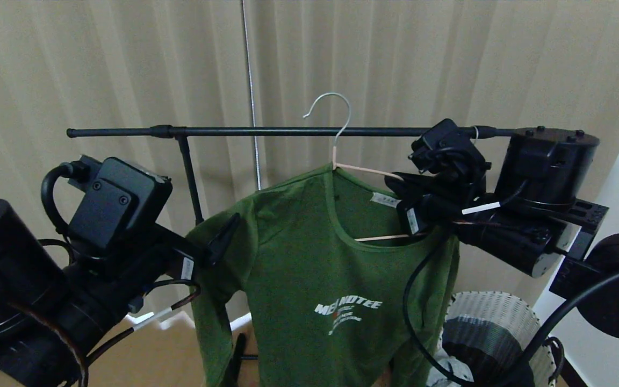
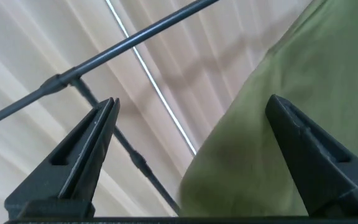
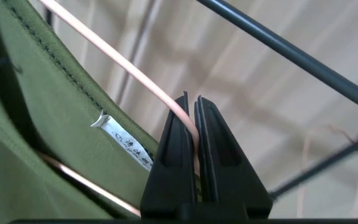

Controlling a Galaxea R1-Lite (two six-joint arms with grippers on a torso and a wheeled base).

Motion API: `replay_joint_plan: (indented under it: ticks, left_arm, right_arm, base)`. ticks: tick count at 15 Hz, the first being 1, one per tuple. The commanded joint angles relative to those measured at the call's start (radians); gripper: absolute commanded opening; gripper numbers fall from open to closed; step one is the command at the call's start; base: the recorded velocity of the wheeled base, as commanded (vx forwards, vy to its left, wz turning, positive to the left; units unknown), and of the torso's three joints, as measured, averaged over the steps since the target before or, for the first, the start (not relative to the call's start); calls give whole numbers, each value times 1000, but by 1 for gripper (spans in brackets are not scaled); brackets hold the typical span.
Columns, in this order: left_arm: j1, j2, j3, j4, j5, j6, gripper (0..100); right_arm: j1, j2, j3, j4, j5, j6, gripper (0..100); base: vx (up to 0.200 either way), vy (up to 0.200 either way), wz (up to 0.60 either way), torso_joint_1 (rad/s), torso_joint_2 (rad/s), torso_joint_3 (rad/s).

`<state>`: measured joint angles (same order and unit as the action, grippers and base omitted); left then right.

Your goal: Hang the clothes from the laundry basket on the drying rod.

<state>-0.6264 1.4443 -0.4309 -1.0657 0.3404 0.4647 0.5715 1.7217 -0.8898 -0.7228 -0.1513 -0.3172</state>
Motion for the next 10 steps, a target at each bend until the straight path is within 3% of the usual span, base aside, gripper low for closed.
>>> replay_joint_plan:
  ticks: [1,4,10]
  left_arm:
    - [1,-30,27,0,-1,0,100]
    - [4,-51,84,-2,-93,0,100]
    - [86,-48,193,-3,-107,-15,100]
  right_arm:
    - [-32,-42,25,-3,2,0,0]
    - [-73,-80,65,-4,2,3,0]
    - [-94,-160,106,-6,6,6,0]
  base:
    - [0,0,0,0,0,0]
    - [0,0,0,0,0,0]
    - [0,0,0,0,0,0]
